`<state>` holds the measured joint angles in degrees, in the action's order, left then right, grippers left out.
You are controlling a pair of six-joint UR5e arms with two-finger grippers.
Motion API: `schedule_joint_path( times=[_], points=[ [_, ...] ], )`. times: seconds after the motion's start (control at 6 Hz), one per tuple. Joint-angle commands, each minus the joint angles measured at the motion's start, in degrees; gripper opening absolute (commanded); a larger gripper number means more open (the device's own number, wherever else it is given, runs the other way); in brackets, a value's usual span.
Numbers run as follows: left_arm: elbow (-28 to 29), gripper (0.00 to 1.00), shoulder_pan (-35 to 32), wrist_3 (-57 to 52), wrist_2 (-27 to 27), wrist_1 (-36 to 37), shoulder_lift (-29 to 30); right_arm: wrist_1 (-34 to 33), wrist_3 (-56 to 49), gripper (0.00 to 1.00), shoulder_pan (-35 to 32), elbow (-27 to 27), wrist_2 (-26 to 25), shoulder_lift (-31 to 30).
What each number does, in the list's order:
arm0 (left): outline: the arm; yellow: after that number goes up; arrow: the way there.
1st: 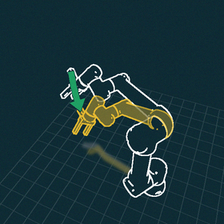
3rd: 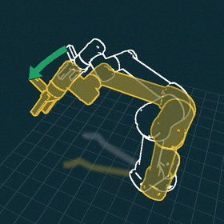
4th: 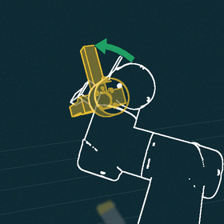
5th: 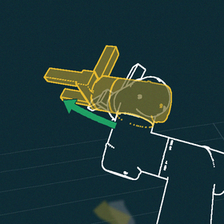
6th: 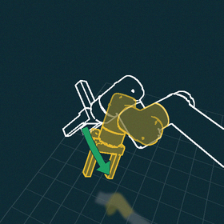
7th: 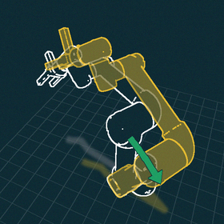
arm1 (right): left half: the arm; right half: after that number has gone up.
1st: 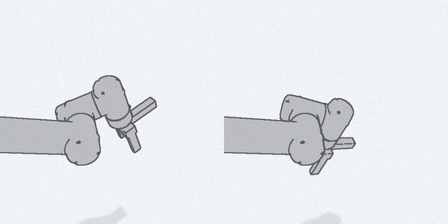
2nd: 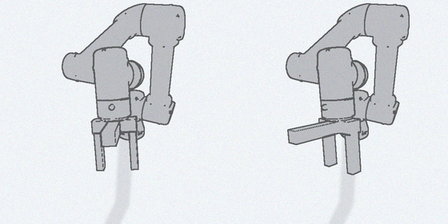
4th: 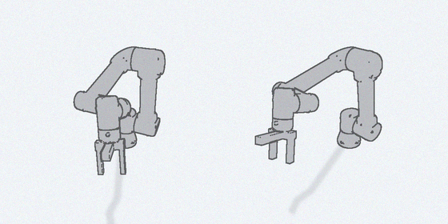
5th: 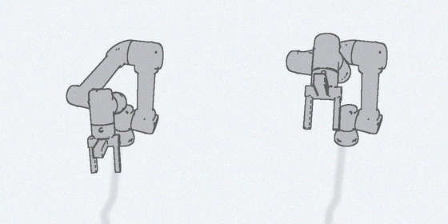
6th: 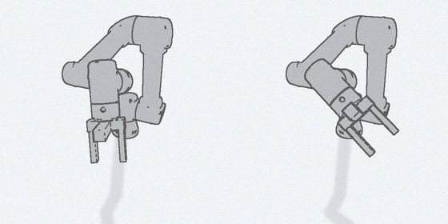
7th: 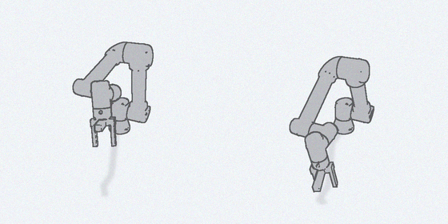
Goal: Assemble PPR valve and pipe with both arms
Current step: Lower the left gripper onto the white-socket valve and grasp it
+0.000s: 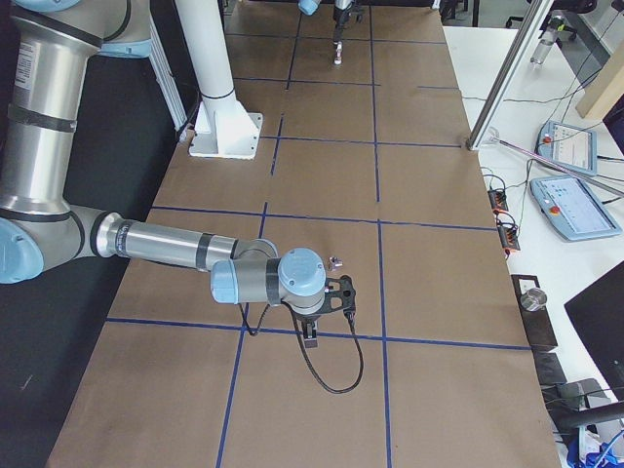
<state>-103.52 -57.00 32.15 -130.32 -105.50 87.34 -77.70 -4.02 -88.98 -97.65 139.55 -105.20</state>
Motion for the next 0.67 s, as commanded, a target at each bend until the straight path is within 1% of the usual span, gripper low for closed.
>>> schedule_joint_path(
  times=[0.0, 0.33, 0.5],
  points=[
    [0.25, 0.96, 0.14, -0.15, 1.45, -0.06, 0.28, 0.0, 0.06, 1.0, 0.13, 0.0, 0.02, 0.0],
    [0.33, 0.87, 0.23, -0.24, 2.7, 0.03, 0.11, 0.0, 0.06, 1.0, 0.13, 0.0, 0.02, 0.0],
    [0.33, 0.77, 0.23, -0.24, 2.7, 0.03, 0.02, 0.0, 0.06, 1.0, 0.13, 0.0, 0.02, 0.0]
  ],
)
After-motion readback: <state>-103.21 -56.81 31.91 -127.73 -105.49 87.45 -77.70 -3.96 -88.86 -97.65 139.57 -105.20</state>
